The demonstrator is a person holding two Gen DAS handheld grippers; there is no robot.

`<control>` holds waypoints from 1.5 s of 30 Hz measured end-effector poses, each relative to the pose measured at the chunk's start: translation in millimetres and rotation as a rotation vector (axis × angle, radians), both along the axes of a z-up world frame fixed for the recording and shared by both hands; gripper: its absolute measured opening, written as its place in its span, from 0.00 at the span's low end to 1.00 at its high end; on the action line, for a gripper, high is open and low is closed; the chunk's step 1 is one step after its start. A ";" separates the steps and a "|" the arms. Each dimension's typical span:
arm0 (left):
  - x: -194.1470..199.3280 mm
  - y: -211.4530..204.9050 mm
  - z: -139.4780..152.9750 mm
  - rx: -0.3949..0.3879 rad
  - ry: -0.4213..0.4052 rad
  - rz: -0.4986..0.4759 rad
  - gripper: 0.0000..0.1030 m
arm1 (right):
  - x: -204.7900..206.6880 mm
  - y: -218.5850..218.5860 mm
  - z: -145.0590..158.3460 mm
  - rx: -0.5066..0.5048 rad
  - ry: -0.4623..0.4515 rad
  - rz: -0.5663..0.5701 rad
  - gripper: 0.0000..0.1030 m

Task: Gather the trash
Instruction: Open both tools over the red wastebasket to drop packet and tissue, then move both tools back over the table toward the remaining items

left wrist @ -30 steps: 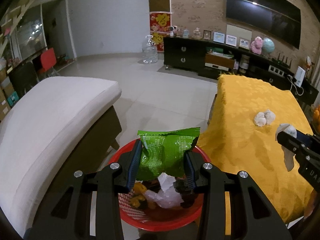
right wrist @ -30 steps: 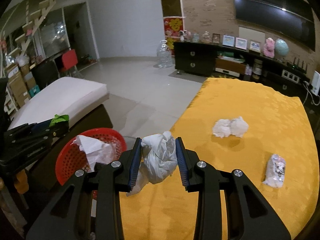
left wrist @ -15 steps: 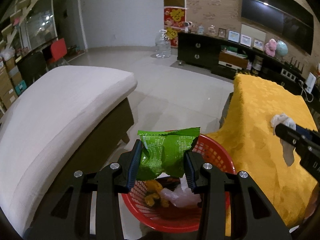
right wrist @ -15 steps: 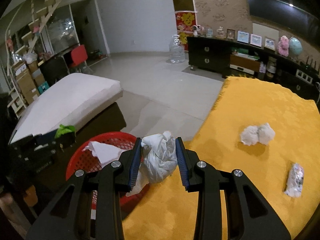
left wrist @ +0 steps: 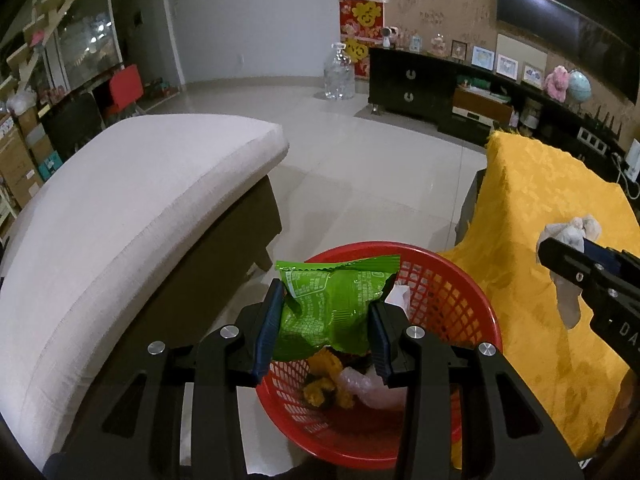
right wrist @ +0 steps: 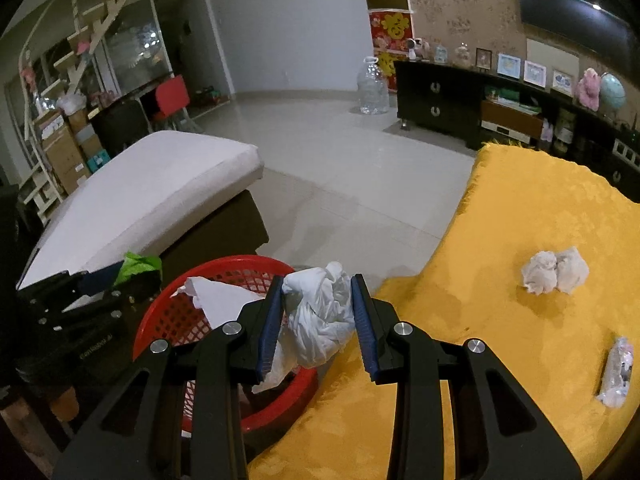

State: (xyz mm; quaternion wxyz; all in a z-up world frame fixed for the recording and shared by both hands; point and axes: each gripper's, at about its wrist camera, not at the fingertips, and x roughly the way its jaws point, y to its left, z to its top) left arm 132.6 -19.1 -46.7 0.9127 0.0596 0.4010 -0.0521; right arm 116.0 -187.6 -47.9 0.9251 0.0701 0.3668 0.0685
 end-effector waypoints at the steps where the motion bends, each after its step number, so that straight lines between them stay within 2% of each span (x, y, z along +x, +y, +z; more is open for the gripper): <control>1: 0.8 -0.8 -1.6 0.003 0.006 -0.002 0.37 | 0.2 1.9 0.2 0.002 -0.002 0.003 0.32; 10: 9.9 8.0 -16.7 0.011 0.069 0.040 0.37 | 11.1 24.8 -12.8 0.014 0.049 0.076 0.32; 18: 15.0 12.2 -26.4 0.014 0.117 0.058 0.37 | 17.3 29.4 -25.6 0.046 0.103 0.092 0.33; 26: 14.1 13.8 -25.3 0.002 0.117 0.053 0.38 | 13.7 29.8 -28.3 0.095 0.124 0.111 0.42; 28: 14.6 15.8 -25.2 -0.013 0.125 0.055 0.41 | 12.7 28.9 -27.6 0.104 0.124 0.110 0.48; 32: 13.9 20.1 -22.0 -0.042 0.121 0.066 0.63 | 9.4 23.2 -25.1 0.105 0.113 0.091 0.53; 36: 9.6 20.9 -11.9 -0.076 0.083 0.065 0.72 | 5.1 11.8 -21.0 0.106 0.103 0.061 0.55; 45: 5.4 21.6 -0.2 -0.119 0.035 0.063 0.75 | -11.5 -5.7 -12.0 0.048 0.065 -0.004 0.65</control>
